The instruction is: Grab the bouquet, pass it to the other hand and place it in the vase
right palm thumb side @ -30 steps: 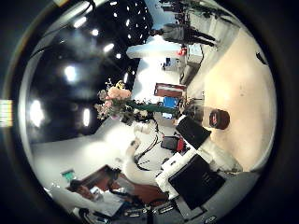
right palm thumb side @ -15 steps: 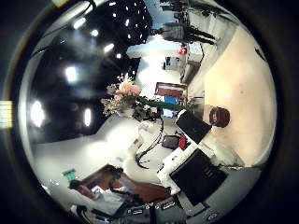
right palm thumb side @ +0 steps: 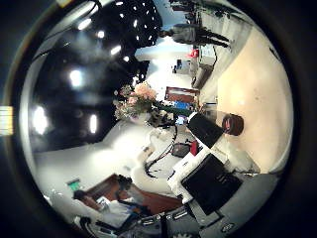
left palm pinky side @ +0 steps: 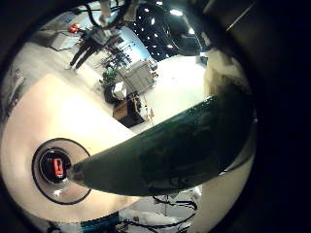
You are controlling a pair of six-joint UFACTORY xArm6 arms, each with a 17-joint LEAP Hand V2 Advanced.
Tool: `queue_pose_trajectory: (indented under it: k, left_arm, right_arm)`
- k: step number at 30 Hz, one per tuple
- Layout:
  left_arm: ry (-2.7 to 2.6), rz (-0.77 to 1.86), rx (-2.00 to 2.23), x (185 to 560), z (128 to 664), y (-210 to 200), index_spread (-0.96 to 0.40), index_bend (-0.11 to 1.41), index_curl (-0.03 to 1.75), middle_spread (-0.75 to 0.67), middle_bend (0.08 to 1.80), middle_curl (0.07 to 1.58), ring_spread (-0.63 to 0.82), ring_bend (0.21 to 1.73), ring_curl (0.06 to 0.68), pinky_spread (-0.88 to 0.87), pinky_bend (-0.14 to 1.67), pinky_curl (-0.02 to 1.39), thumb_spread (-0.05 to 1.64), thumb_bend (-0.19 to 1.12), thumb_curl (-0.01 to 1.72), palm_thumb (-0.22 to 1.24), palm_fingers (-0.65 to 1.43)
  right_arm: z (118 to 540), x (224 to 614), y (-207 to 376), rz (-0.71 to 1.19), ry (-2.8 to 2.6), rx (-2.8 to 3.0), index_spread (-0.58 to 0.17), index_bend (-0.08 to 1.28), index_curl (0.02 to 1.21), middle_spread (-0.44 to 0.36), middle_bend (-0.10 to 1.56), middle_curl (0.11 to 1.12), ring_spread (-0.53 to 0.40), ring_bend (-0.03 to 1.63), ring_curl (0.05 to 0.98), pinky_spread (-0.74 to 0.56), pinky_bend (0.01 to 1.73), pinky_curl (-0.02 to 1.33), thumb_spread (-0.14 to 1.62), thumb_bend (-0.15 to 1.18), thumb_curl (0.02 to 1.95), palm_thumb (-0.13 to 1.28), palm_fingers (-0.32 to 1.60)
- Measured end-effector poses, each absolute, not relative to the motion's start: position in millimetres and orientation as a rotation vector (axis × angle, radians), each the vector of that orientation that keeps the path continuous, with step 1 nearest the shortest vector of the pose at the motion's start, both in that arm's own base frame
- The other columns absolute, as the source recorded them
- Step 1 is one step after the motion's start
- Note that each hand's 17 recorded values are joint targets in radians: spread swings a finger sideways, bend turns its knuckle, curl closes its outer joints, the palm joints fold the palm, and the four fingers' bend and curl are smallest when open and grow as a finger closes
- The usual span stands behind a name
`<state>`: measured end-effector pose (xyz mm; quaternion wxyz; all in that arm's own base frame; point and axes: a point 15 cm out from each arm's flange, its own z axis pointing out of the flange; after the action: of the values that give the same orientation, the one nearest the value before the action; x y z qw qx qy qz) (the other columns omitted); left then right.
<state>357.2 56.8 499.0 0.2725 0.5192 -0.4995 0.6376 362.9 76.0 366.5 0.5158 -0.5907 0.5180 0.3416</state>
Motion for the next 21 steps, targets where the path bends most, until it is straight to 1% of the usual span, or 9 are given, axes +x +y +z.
queue_pose_trajectory:
  k: [6,15,21]
  left_arm:
    - [-1.327,1.697,1.408,357.8,490.0,59.3,-0.77,0.64,1.3,-0.48,1.21,0.9,-0.39,1.52,0.589,-0.64,1.12,1.06,1.11,-0.01,0.87,1.01,1.08]
    - [-1.274,1.687,1.458,367.2,471.2,71.8,-0.77,0.59,1.32,-0.48,1.19,0.9,-0.39,1.52,0.584,-0.65,1.09,1.07,1.04,-0.02,0.83,0.94,1.07]
    - [-1.272,1.684,1.456,367.6,470.1,71.0,-0.77,0.57,1.33,-0.48,1.18,0.9,-0.39,1.51,0.58,-0.66,1.08,1.08,1.01,-0.02,0.8,0.92,1.07]
  right_arm:
    - [363.5,361.8,76.5,0.823,1.24,-1.418,-0.4,0.18,0.33,-0.018,0.25,0.35,0.107,0.58,0.196,0.49,0.64,0.29,1.02,-0.02,0.51,0.76,0.31]
    - [361.1,362.0,76.4,0.829,1.238,-1.416,-0.396,0.18,0.32,-0.018,0.25,0.35,0.099,0.58,0.192,0.5,0.64,0.27,1.02,-0.02,0.51,0.76,0.33]
    - [360.2,362.1,76.4,0.831,1.238,-1.415,-0.395,0.18,0.32,-0.018,0.25,0.35,0.091,0.58,0.189,0.5,0.64,0.26,1.02,-0.02,0.51,0.76,0.34]
